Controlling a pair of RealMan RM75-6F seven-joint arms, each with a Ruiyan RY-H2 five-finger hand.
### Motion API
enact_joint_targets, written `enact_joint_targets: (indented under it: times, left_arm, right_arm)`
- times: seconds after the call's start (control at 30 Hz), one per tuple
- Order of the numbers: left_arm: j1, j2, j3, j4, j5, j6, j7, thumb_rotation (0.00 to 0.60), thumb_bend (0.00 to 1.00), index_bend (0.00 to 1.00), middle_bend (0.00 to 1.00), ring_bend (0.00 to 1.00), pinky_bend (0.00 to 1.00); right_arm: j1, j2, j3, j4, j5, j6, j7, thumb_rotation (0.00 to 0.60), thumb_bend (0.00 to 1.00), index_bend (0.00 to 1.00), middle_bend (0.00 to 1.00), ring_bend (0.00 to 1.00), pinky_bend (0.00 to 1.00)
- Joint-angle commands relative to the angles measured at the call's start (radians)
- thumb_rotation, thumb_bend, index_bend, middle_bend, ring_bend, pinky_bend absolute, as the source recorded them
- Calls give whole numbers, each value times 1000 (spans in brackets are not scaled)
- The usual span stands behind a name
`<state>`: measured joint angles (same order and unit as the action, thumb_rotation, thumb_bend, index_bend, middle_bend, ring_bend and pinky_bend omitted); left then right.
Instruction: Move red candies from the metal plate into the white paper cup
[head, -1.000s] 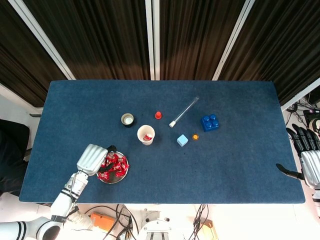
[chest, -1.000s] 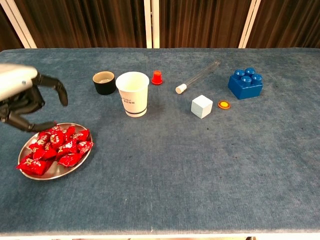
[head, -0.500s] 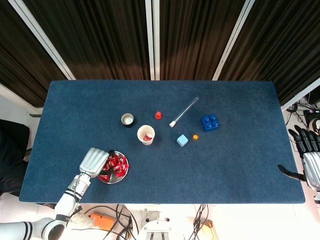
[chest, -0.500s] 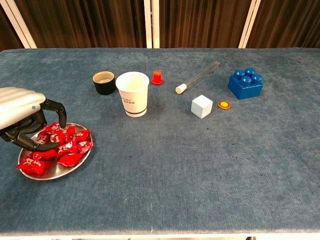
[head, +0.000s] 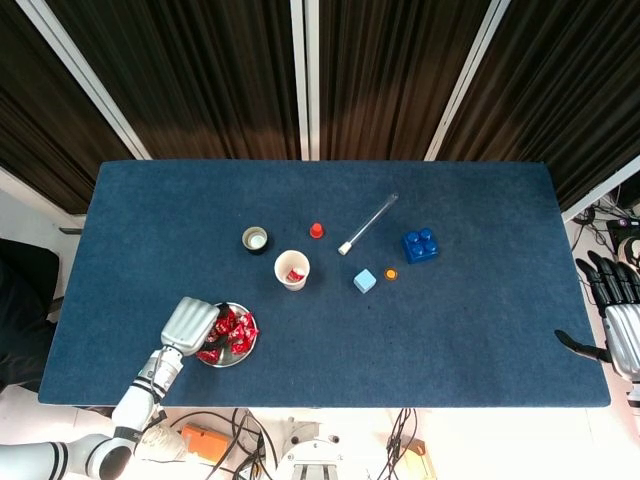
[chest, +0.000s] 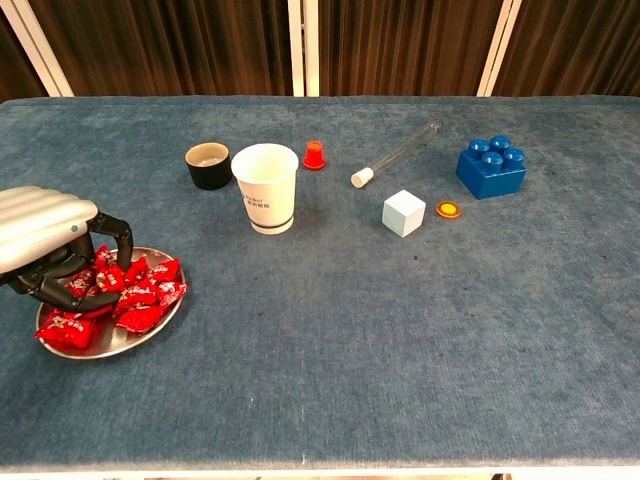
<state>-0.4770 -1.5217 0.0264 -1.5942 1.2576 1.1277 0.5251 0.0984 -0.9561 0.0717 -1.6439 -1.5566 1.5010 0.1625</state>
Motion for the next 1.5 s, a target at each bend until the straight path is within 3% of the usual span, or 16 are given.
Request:
enact_joint_targets:
  times: [0.03, 0.23, 0.47, 0.6, 0.73, 1.03, 1.5]
  left_arm:
    - [-1, 1, -3, 4, 3, -3, -4, 537, 303, 517, 916, 833, 834]
    - [-3, -2, -8, 23, 15, -8, -16, 533, 433, 623, 924, 837, 834]
    - [-6, 35, -30, -24, 41, 11, -36, 551, 442, 640, 925, 840, 834]
    - [-28, 70, -75, -87, 55, 8, -92, 552, 441, 640, 925, 840, 834]
    - [-83, 82, -152, -130, 51, -19, -118, 551, 441, 641, 925, 840, 834]
    - [-256, 14, -307, -82, -138, -160, -73, 550, 439, 633, 925, 842, 834]
    - [-422, -76, -326, 19, -394, -185, 138, 544, 405, 595, 925, 842, 834]
  right_arm:
    - [0, 0, 0, -1, 0, 0, -1, 600, 277, 0, 28, 0, 0]
    - [0, -1, 0, -2, 0, 0, -3, 600, 277, 0, 28, 0, 0]
    - [-4, -2, 0, 0, -4, 12, -1, 600, 277, 0, 28, 0, 0]
    - [-9, -4, -1, 1, -8, 21, 1, 600, 277, 0, 28, 0, 0]
    - [-16, -4, -3, 1, -14, 33, 1, 600, 277, 0, 28, 0, 0]
    - [-25, -1, -6, 6, -9, 40, 10, 600, 277, 0, 28, 0, 0]
    - [-31, -9, -5, 31, 6, 35, 31, 600, 277, 0, 28, 0, 0]
